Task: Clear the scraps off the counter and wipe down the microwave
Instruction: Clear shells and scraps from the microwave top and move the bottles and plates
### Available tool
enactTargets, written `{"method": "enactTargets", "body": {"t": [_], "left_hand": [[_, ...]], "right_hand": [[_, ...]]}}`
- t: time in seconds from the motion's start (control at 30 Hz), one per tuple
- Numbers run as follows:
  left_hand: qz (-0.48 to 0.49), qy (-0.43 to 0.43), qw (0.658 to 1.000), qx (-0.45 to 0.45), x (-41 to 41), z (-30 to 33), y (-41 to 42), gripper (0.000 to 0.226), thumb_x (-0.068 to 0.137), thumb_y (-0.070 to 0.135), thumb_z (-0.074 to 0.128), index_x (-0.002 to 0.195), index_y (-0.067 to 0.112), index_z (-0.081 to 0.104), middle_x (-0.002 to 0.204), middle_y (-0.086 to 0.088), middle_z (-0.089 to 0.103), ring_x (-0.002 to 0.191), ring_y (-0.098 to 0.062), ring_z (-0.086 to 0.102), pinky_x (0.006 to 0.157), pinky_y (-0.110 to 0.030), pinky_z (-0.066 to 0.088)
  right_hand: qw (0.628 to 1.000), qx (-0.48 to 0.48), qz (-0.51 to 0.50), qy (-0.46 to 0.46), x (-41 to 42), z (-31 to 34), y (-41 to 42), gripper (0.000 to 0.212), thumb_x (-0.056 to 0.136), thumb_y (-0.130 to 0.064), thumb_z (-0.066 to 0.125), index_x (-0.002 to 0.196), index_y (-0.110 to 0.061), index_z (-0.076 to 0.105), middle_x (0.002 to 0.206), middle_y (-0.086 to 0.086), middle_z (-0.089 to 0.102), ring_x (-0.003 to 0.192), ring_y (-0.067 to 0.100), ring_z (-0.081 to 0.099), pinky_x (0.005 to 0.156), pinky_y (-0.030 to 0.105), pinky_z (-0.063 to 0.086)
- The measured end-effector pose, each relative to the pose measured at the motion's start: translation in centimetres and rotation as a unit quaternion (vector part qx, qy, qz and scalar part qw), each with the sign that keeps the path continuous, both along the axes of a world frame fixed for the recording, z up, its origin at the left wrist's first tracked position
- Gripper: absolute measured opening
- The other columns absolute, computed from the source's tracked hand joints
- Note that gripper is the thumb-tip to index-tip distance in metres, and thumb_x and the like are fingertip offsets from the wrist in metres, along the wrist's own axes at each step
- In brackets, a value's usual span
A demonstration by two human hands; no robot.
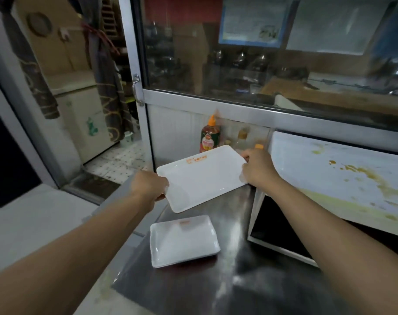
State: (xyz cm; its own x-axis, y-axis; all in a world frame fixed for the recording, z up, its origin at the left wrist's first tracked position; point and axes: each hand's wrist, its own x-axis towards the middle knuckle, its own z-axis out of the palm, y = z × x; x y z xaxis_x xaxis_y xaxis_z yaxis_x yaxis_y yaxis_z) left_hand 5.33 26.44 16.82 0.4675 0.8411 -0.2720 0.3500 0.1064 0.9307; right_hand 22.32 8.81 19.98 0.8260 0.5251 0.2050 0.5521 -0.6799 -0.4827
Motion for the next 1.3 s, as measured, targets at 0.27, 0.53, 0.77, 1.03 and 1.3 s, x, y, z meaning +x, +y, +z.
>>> {"method": "enactTargets", "body": {"t": [0.27,0.53,0.77,1.03,1.3], "left_hand": [[-0.056,0.064,0.996,-0.002,-4.5,-6.7,3.9,0.019,0.076,-0.007,0.06,0.061,0.005,0.057,0.064,-0.011,0.057,0.06,-0.023,0.055,0.072,-0.036,0.054],[-0.072,0.107,0.992,-0.004,-5.3,-13.6,5.3,0.031,0.072,-0.006,0.065,0.051,0.017,0.062,0.06,-0.01,0.062,0.069,-0.029,0.065,0.079,-0.05,0.057],[-0.078,0.179,0.98,0.04,-4.6,-18.5,4.8,0.011,0.072,0.006,0.071,0.078,0.013,0.064,0.078,-0.01,0.069,0.078,-0.029,0.067,0.077,-0.042,0.057],[-0.069,0.203,0.973,0.083,-4.4,-21.3,4.2,0.016,0.072,0.01,0.07,0.088,0.01,0.065,0.083,-0.007,0.069,0.085,-0.03,0.065,0.077,-0.038,0.054],[-0.057,0.24,0.962,0.121,-3.8,-21.5,4.3,0.016,0.076,0.02,0.071,0.089,0.019,0.061,0.07,0.01,0.059,0.073,-0.013,0.055,0.053,-0.014,0.026]], "right_hand": [[0.994,-0.039,-0.059,0.079,-5.0,-8.5,3.3,0.024,0.077,0.004,0.051,0.093,-0.004,0.066,0.096,0.013,0.065,0.093,0.031,0.06,0.071,0.031,0.046],[0.983,-0.044,-0.11,0.142,-6.3,-15.9,4.1,0.028,0.076,0.006,0.044,0.094,-0.005,0.064,0.101,0.014,0.066,0.094,0.031,0.058,0.073,0.029,0.042],[0.975,-0.06,-0.105,0.188,-5.5,-21.1,3.6,0.032,0.077,0.005,0.041,0.098,-0.006,0.062,0.101,0.014,0.064,0.093,0.031,0.058,0.082,0.035,0.049],[0.976,-0.09,-0.074,0.183,-4.5,-24.0,3.7,0.034,0.079,0.004,0.045,0.104,-0.011,0.061,0.107,0.009,0.062,0.094,0.024,0.057,0.074,0.027,0.042],[0.979,-0.119,-0.056,0.158,-3.4,-24.6,3.8,0.026,0.077,0.002,0.047,0.099,-0.008,0.056,0.108,0.013,0.056,0.094,0.029,0.055,0.073,0.03,0.04]]}}
